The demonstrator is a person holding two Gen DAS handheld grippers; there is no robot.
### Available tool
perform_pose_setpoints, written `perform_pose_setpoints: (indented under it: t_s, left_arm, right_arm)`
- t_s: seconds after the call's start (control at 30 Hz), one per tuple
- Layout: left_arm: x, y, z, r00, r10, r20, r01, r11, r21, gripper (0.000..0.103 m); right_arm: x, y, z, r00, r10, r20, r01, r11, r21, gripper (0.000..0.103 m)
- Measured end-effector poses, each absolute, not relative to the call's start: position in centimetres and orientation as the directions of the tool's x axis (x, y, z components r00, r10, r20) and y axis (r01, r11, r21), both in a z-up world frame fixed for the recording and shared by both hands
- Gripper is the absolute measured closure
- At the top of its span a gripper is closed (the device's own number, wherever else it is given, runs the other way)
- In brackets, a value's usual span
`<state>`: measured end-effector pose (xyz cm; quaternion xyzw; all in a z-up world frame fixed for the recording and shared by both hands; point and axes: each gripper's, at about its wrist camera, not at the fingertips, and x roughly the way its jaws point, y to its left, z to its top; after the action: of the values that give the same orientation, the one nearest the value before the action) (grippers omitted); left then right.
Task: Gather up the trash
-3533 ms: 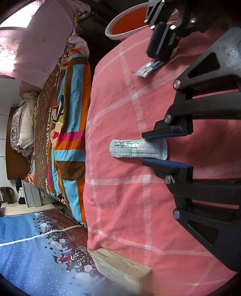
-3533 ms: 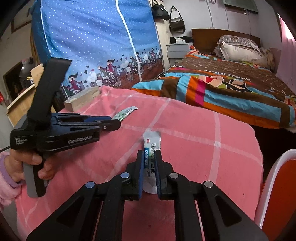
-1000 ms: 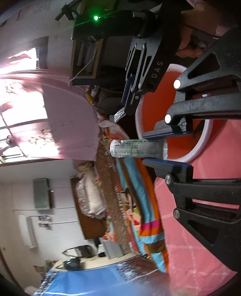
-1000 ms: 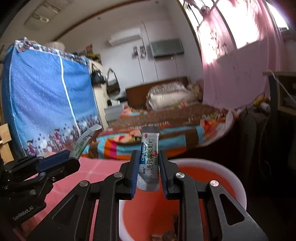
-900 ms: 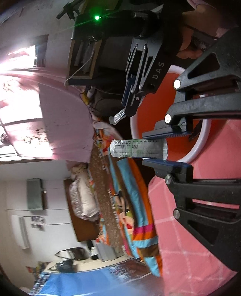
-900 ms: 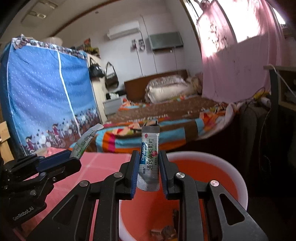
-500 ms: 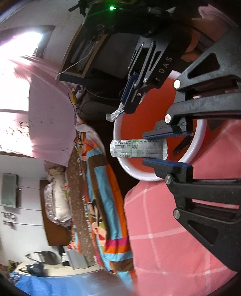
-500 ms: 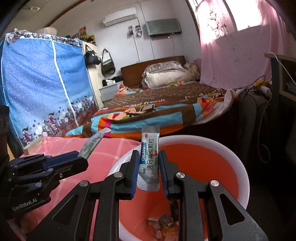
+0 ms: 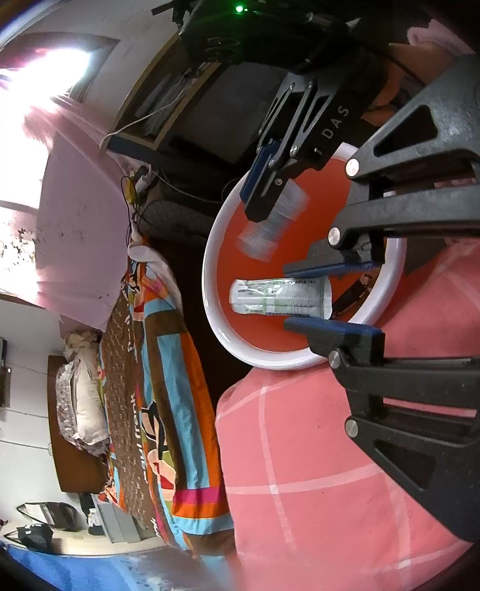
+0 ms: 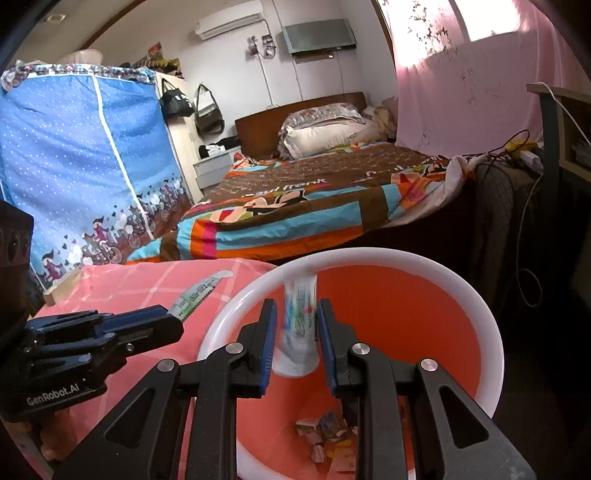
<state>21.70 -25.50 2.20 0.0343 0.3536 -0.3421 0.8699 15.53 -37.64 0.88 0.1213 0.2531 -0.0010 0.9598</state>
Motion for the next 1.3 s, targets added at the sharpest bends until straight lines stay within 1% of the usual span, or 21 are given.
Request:
perform_pose_setpoints:
  t_s: [0.03,0.1,0.17,0.23,0.3,0.47,0.57,0.63,0.67,0.73,0.8,0.87,0.93,0.97,1.0,1.1,1.13,1.23,1.27,1.3]
  left_arm:
    - [21.8,-25.5,2.1,0.513,-0.570,-0.641,0.617,0.765,-0.186,0.077]
    - [21.8,-25.5,1.9,0.511,-0.566,-0.647,0.610,0.769,-0.191,0.077]
    - [21.9,-25.4,1.9,0.509,-0.565,-0.650,0.606,0.771,-0.196,0.076]
    - [22.0,-25.3,1.8,0.509,-0.563,-0.650,0.598,0.775,-0.203,0.072]
    - [22.2,-25.1,1.8,0.513,-0.561,-0.650,0.591,0.780,-0.207,0.070]
    - [22.1,-24.8,2.0,0.529,-0.554,-0.642,0.581,0.789,-0.201,0.063]
    - [22.2,-24.6,2.1,0.537,-0.551,-0.639,0.576,0.792,-0.200,0.058]
    - [22.1,-24.4,2.1,0.545,-0.545,-0.637,0.571,0.798,-0.194,0.052]
    - [22.1,-24.3,2.2,0.550,-0.541,-0.636,0.567,0.801,-0.191,0.051]
    - [22.1,-24.2,2.2,0.555,-0.537,-0.635,0.563,0.805,-0.189,0.045]
    - [22.1,-24.0,2.3,0.565,-0.528,-0.633,0.554,0.812,-0.183,0.041]
    - [22.1,-23.7,2.3,0.576,-0.521,-0.630,0.544,0.820,-0.180,0.035]
    - [22.1,-23.3,2.5,0.596,-0.509,-0.622,0.528,0.831,-0.174,0.023]
    - [22.0,-23.1,2.6,0.610,-0.500,-0.615,0.517,0.839,-0.169,0.019]
    - [22.0,-22.8,2.7,0.627,-0.489,-0.606,0.504,0.848,-0.163,0.013]
    - [21.7,-22.1,3.1,0.679,-0.459,-0.572,0.469,0.872,-0.143,0.000]
    - [21.5,-21.8,3.2,0.704,-0.442,-0.556,0.451,0.883,-0.131,0.000]
    - [21.2,-21.1,3.5,0.751,-0.406,-0.520,0.416,0.903,-0.104,0.000]
    - [21.2,-20.9,3.5,0.757,-0.397,-0.519,0.409,0.907,-0.097,0.000]
    - [21.2,-20.8,3.5,0.762,-0.387,-0.520,0.402,0.911,-0.091,0.000]
  right_arm:
    - [15.5,-37.6,0.8,0.870,0.057,-0.489,0.066,0.971,0.231,0.079]
    - [15.6,-37.6,0.7,0.867,0.053,-0.496,0.071,0.971,0.228,0.071]
    - [15.6,-37.6,0.7,0.865,0.047,-0.499,0.076,0.972,0.224,0.069]
    - [15.6,-37.6,0.7,0.864,0.043,-0.502,0.081,0.972,0.222,0.066]
    - [15.6,-37.7,0.7,0.863,0.038,-0.504,0.088,0.971,0.223,0.060]
    - [15.6,-38.0,0.7,0.863,0.028,-0.505,0.101,0.969,0.226,0.059]
    - [15.7,-38.1,0.7,0.861,0.027,-0.507,0.106,0.967,0.231,0.059]
    - [15.7,-38.2,0.7,0.861,0.024,-0.508,0.110,0.966,0.232,0.057]
    - [15.7,-38.2,0.7,0.861,0.023,-0.508,0.112,0.966,0.234,0.056]
    - [15.7,-38.3,0.7,0.861,0.020,-0.508,0.116,0.965,0.235,0.049]
    - [15.7,-38.3,0.7,0.863,0.014,-0.505,0.122,0.964,0.236,0.033]
    - [15.6,-38.3,0.9,0.867,0.009,-0.497,0.126,0.963,0.237,0.031]
    - [15.5,-38.3,0.9,0.869,0.004,-0.495,0.129,0.963,0.235,0.028]
    - [15.5,-38.4,0.9,0.869,0.001,-0.496,0.133,0.963,0.236,0.026]
    - [15.5,-38.5,0.9,0.868,0.000,-0.497,0.137,0.961,0.240,0.024]
    - [15.5,-38.6,0.9,0.867,-0.004,-0.498,0.145,0.959,0.245,0.017]
    - [15.5,-38.6,0.9,0.868,-0.006,-0.497,0.149,0.957,0.247,0.016]
    - [15.5,-38.6,0.8,0.866,-0.017,-0.500,0.162,0.955,0.248,0.003]
    - [15.5,-38.6,0.8,0.867,-0.020,-0.498,0.165,0.954,0.250,0.000]
    - [15.4,-38.6,0.8,0.869,-0.020,-0.494,0.167,0.952,0.255,0.000]
